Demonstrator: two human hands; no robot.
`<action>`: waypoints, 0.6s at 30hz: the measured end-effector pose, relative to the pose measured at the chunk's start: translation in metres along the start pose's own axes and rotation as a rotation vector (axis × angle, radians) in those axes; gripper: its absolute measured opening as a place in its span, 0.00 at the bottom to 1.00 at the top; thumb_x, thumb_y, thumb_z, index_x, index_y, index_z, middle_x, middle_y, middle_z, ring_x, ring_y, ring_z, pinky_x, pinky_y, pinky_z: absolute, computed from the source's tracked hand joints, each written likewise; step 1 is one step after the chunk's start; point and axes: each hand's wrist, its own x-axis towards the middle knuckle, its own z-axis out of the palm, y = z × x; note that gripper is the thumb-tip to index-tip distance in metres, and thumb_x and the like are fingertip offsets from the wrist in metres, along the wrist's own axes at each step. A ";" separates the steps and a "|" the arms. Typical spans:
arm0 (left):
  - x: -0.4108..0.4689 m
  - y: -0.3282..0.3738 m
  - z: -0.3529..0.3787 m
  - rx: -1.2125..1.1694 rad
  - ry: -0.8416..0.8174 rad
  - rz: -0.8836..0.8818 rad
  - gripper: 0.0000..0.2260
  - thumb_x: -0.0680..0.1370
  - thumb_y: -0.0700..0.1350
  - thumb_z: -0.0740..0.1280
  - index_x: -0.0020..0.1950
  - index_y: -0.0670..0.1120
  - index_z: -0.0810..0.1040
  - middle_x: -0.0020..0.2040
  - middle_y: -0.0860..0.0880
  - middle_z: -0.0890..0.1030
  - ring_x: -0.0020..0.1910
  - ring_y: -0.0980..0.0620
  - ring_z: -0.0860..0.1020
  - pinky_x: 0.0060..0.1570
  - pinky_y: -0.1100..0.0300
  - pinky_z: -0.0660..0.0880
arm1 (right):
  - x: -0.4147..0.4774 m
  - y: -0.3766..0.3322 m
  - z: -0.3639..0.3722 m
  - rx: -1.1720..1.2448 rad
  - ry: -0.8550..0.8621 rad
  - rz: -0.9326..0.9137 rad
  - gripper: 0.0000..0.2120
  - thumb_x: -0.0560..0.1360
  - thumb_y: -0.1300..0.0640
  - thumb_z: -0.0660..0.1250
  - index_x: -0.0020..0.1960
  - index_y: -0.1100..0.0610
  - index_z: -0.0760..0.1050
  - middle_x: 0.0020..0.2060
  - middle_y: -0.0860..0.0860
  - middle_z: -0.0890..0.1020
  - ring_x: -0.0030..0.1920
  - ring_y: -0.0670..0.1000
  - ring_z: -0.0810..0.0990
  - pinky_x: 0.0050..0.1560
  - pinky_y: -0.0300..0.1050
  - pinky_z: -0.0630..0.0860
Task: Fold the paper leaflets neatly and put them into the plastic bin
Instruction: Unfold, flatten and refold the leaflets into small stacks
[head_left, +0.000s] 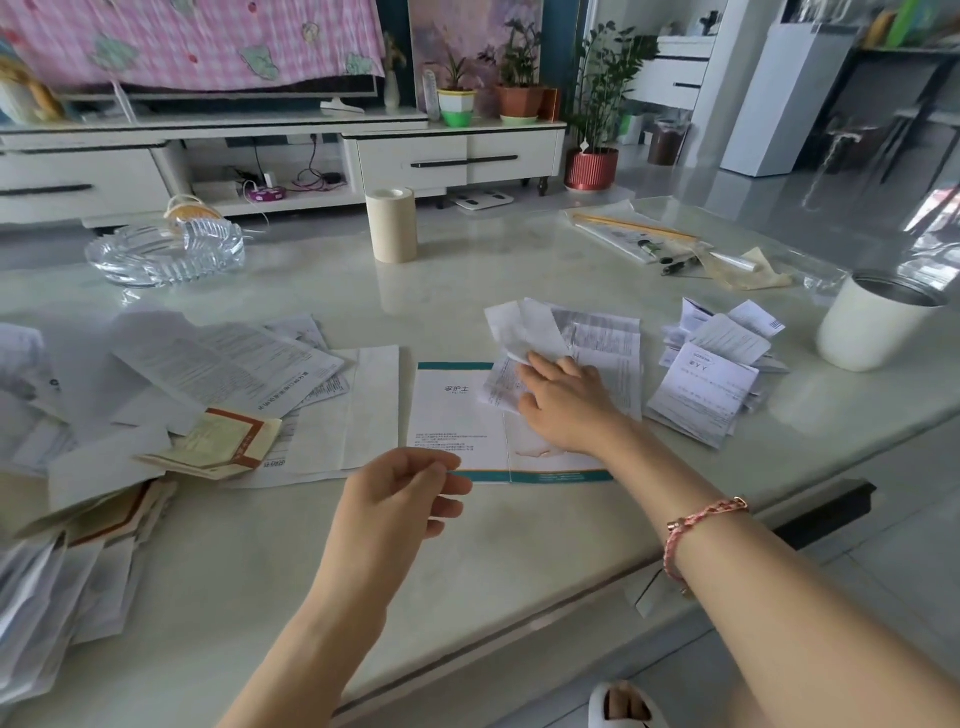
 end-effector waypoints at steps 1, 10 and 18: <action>0.000 0.000 0.000 0.003 -0.002 0.000 0.10 0.79 0.36 0.60 0.44 0.44 0.79 0.34 0.51 0.83 0.31 0.57 0.78 0.33 0.67 0.73 | -0.001 -0.002 0.001 -0.005 0.015 0.005 0.23 0.81 0.53 0.45 0.75 0.58 0.54 0.77 0.50 0.50 0.73 0.55 0.53 0.69 0.51 0.54; 0.001 0.006 -0.003 -0.064 0.045 0.059 0.09 0.79 0.44 0.63 0.58 0.47 0.76 0.52 0.50 0.80 0.51 0.53 0.78 0.51 0.56 0.75 | -0.046 -0.034 -0.058 1.085 0.565 -0.050 0.12 0.73 0.68 0.65 0.52 0.56 0.77 0.48 0.49 0.80 0.42 0.42 0.77 0.43 0.30 0.71; -0.009 0.004 -0.001 -0.229 -0.142 0.118 0.11 0.80 0.45 0.58 0.57 0.47 0.78 0.50 0.50 0.84 0.52 0.52 0.81 0.53 0.53 0.78 | -0.088 -0.071 -0.057 1.344 0.054 -0.077 0.19 0.73 0.66 0.67 0.61 0.54 0.70 0.40 0.49 0.79 0.41 0.48 0.78 0.41 0.37 0.75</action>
